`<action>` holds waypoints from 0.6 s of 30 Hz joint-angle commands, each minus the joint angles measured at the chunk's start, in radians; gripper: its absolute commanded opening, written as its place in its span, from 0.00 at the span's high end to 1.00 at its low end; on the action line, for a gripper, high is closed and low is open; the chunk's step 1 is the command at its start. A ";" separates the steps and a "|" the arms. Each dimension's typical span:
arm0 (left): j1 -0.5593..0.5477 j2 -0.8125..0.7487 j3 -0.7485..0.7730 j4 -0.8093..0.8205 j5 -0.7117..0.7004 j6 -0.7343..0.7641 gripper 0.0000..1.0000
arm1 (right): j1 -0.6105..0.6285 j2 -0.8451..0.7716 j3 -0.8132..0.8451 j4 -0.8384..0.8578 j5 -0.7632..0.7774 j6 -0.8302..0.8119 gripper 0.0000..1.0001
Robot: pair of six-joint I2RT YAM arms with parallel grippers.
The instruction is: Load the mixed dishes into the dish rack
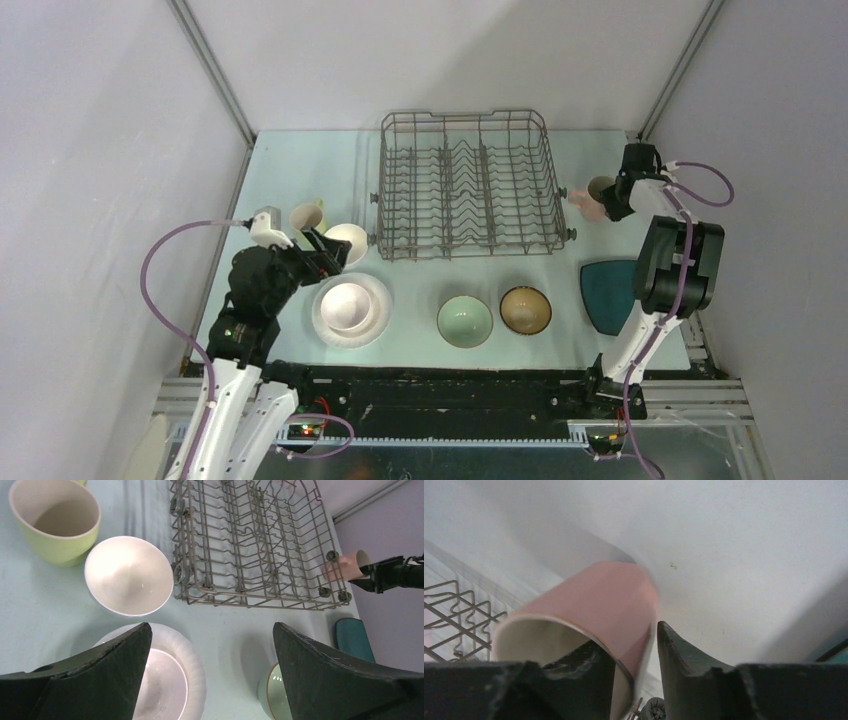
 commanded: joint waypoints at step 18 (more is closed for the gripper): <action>0.001 -0.034 0.032 -0.044 -0.063 0.023 0.02 | 0.016 -0.228 -0.041 0.020 0.083 -0.029 1.00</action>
